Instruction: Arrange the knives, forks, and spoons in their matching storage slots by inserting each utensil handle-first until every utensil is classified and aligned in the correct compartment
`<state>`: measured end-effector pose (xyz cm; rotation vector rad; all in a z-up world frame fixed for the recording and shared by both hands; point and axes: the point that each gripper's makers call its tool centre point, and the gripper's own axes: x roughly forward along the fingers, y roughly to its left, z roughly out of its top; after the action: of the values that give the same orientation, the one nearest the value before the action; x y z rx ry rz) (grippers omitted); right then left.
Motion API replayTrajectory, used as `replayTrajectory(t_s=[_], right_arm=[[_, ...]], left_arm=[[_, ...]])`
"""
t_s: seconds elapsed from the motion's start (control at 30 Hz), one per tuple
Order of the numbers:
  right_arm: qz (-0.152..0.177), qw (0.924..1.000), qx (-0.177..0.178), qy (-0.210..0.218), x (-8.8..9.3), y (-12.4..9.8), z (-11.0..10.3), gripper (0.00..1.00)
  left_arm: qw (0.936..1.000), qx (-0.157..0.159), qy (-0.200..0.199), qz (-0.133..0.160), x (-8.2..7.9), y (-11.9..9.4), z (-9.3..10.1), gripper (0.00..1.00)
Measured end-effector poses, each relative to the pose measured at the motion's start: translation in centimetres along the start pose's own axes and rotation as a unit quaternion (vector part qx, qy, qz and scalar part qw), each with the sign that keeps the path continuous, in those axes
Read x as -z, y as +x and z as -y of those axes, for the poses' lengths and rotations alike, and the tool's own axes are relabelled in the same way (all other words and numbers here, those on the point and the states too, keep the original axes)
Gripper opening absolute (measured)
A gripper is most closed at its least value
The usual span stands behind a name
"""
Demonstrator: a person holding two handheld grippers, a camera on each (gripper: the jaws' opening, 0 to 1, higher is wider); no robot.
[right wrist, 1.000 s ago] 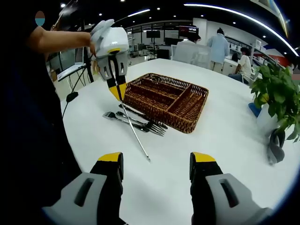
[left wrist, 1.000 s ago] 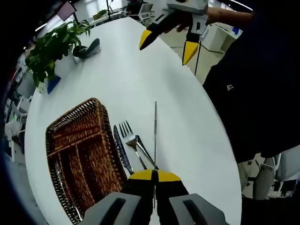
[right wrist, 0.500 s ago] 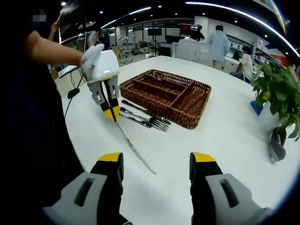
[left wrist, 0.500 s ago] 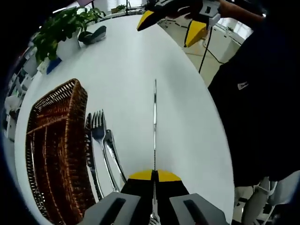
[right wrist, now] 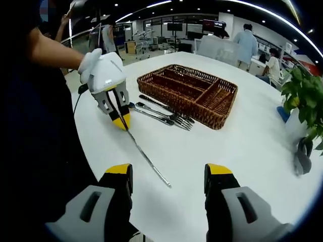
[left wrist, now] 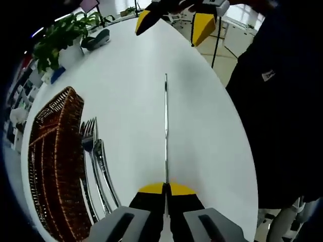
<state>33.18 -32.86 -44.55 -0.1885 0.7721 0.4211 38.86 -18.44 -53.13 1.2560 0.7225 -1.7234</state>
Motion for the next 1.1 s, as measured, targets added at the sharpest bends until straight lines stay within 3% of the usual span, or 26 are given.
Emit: replayTrajectory(t_s=[0.2,0.3,0.4,0.5,0.57,0.7,0.77,0.83,0.9,0.97,1.1], right_arm=[[-0.001,1.0000,0.001,0.002,0.3,-0.2,0.0,0.58],[0.001,1.0000,0.004,0.005,0.3,-0.5,0.1,0.58],[0.000,1.0000,0.004,0.005,0.4,-0.5,0.1,0.58],[0.000,1.0000,0.006,0.006,0.5,-0.6,0.0,0.58],[0.000,1.0000,0.006,0.006,0.5,-0.6,0.0,0.58],[0.000,1.0000,0.008,0.006,0.5,-0.7,-0.1,0.58],[0.000,0.9999,0.009,0.006,0.6,-0.8,-0.1,0.58],[-0.001,0.9999,0.010,0.007,0.7,-0.8,0.0,0.58],[-0.002,0.9999,0.011,0.009,0.8,-1.0,0.0,0.58],[0.002,0.9998,0.012,0.016,0.8,-1.1,0.1,0.58],[0.000,0.9999,0.012,0.012,0.8,-1.1,0.1,0.58]], left_arm=[[0.9996,0.001,0.015,-0.026,0.1,0.7,0.4,0.01],[0.9993,0.016,-0.005,-0.035,0.2,0.6,0.4,0.01],[0.9965,0.053,-0.039,-0.052,0.2,0.5,1.0,0.07],[0.9964,0.053,-0.029,-0.060,0.0,0.5,1.0,0.09],[0.9955,0.053,-0.049,-0.061,0.1,0.5,0.9,0.08],[0.9951,0.035,-0.074,-0.054,0.1,0.5,0.5,0.03],[0.9966,0.024,-0.071,-0.035,-0.6,0.6,0.5,0.04],[0.9996,0.007,-0.026,-0.005,-1.6,0.8,0.4,0.13],[0.9998,-0.004,0.005,-0.020,-1.5,1.0,0.6,0.17],[0.9997,-0.019,0.005,-0.015,-2.0,1.0,0.1,0.22],[0.9999,-0.008,-0.009,-0.004,-3.1,1.4,-0.1,0.25]])
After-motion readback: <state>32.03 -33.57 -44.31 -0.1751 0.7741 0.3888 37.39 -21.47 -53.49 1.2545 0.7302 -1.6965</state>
